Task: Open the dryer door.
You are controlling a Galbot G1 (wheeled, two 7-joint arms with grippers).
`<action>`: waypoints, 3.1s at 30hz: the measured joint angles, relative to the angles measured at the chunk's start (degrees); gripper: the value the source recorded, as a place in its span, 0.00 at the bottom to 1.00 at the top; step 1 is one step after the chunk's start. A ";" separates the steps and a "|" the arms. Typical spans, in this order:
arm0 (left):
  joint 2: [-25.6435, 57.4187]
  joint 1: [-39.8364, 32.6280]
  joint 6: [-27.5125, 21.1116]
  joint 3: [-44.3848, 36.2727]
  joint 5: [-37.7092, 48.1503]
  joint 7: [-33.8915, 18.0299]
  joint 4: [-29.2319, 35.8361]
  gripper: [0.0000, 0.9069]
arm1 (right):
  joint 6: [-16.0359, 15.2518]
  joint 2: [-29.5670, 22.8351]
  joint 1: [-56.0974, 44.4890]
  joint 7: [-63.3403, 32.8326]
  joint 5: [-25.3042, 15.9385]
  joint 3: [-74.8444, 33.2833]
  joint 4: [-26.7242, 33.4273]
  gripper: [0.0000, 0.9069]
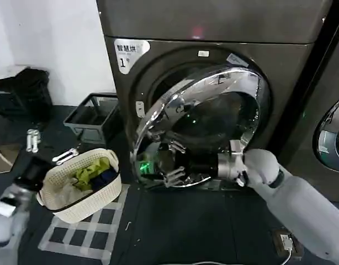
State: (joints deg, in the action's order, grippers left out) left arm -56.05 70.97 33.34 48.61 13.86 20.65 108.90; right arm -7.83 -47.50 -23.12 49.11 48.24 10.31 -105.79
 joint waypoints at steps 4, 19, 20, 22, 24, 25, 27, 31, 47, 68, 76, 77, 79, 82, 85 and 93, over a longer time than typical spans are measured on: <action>1.60 -2.30 -0.01 -3.24 0.15 0.31 -1.03 1.00 | 0.18 1.13 -0.83 2.42 0.35 -1.14 -0.41 1.00; 6.25 -9.41 0.57 -13.28 1.20 3.43 -3.85 1.00 | 0.81 6.70 -6.43 8.17 1.67 -8.52 -4.02 1.00; 6.37 -9.85 0.60 -14.11 1.17 3.62 -3.98 1.00 | 0.92 7.22 -7.28 8.23 1.81 -9.52 -4.36 1.00; 6.53 -10.80 0.68 -15.84 1.06 3.95 -4.17 1.00 | 1.17 8.22 -9.03 8.23 2.30 -11.54 -5.06 1.00; 6.59 -11.81 0.68 -17.55 1.00 4.20 -4.31 1.00 | 1.54 9.13 -10.98 8.12 2.76 -13.86 -5.48 1.00; 6.59 -12.36 0.69 -18.59 0.97 4.35 -4.36 1.00 | 1.75 9.61 -12.08 8.05 3.08 -15.12 -5.70 1.00; 6.54 -13.36 0.66 -20.67 0.85 4.63 -4.46 1.00 | 2.01 10.57 -14.51 7.96 3.38 -17.87 -6.00 1.00; 5.92 -16.09 0.53 -25.05 0.50 4.99 -4.88 1.00 | 2.98 12.67 -20.50 7.52 3.69 -24.62 -6.88 1.00; 1.90 -25.73 2.89 -37.37 -0.41 5.53 -7.58 1.00 | 10.39 12.08 -59.97 -0.32 2.93 -66.27 -11.42 1.00; -3.58 -33.30 5.80 -48.46 -0.78 4.72 -11.78 1.00 | 20.96 -22.30 -90.96 -25.15 -13.11 -102.47 -20.29 1.00; -7.60 -36.48 4.96 -53.08 -3.16 3.08 -13.97 1.00 | 17.98 -32.88 -90.33 -45.33 -20.54 -109.40 -18.18 1.00; -8.25 -36.82 4.92 -53.57 -3.40 2.83 -14.43 1.00 | 17.04 -33.90 -90.05 -47.77 -21.20 -110.22 -17.93 1.00; -9.13 -37.44 4.88 -54.40 -4.00 2.42 -15.06 1.00 | 15.02 -36.03 -89.45 -52.58 -22.91 -111.88 -17.34 1.00; -10.83 -38.50 4.74 -55.63 -4.79 2.06 -16.37 1.00 | 11.53 -38.98 -88.37 -59.45 -26.55 -114.33 -16.27 1.00; -12.47 -39.45 4.65 -56.76 -5.94 1.65 -17.61 1.00 | 9.99 -41.45 -87.77 -64.42 -29.34 -116.62 -15.12 1.00; -16.92 -41.39 4.40 -59.82 -7.63 0.70 -21.31 1.00 | 6.05 -44.71 -86.80 -72.99 -31.92 -122.66 -11.59 1.00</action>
State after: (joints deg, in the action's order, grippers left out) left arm -72.97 29.58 37.75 -11.22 6.23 21.35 87.58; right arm -1.78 -92.22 -109.92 -23.89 16.32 -112.35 -117.39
